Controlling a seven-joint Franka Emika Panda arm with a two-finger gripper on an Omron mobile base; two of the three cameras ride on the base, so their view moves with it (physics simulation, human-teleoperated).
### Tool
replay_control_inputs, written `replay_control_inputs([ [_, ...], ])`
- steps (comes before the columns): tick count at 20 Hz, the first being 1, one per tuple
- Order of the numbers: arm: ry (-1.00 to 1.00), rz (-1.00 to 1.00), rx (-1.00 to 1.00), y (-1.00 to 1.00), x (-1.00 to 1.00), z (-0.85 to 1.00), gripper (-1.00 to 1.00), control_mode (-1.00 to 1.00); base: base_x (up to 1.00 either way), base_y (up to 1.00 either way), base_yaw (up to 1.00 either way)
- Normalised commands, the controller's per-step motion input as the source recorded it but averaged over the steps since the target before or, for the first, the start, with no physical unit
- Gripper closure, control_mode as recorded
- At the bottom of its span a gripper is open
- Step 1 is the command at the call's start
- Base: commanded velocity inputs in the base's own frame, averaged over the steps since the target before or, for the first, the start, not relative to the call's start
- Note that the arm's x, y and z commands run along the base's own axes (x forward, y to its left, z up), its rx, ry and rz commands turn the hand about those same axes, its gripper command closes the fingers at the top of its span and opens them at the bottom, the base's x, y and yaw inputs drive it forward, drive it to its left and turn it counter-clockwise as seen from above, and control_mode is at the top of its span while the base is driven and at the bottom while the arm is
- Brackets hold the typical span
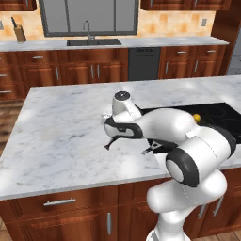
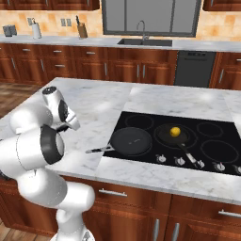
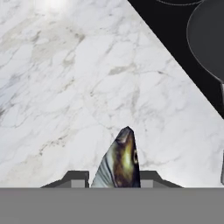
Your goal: Place both pans onto different burners. Then place the lemon and the fish on different pans.
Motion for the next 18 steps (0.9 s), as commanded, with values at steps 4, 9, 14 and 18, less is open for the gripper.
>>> replay_control_inputs([
  [4, 0.00, -0.07, 0.00, -0.76, 0.00, 0.00, 1.00, -1.00, 0.00, 0.00, 0.00],
  [9, 0.00, -0.08, 0.00, -0.77, 0.00, 0.00, 1.00, -1.00, 0.00, 0.00, 0.00],
  [14, 0.00, -0.07, 0.00, -0.73, 0.00, 0.00, 1.00, -1.00, 0.00, 0.00, 0.00],
  [18, 0.00, -0.08, 0.00, -0.75, 0.00, 0.00, 1.00, -1.00, 0.00, 0.00, 0.00],
])
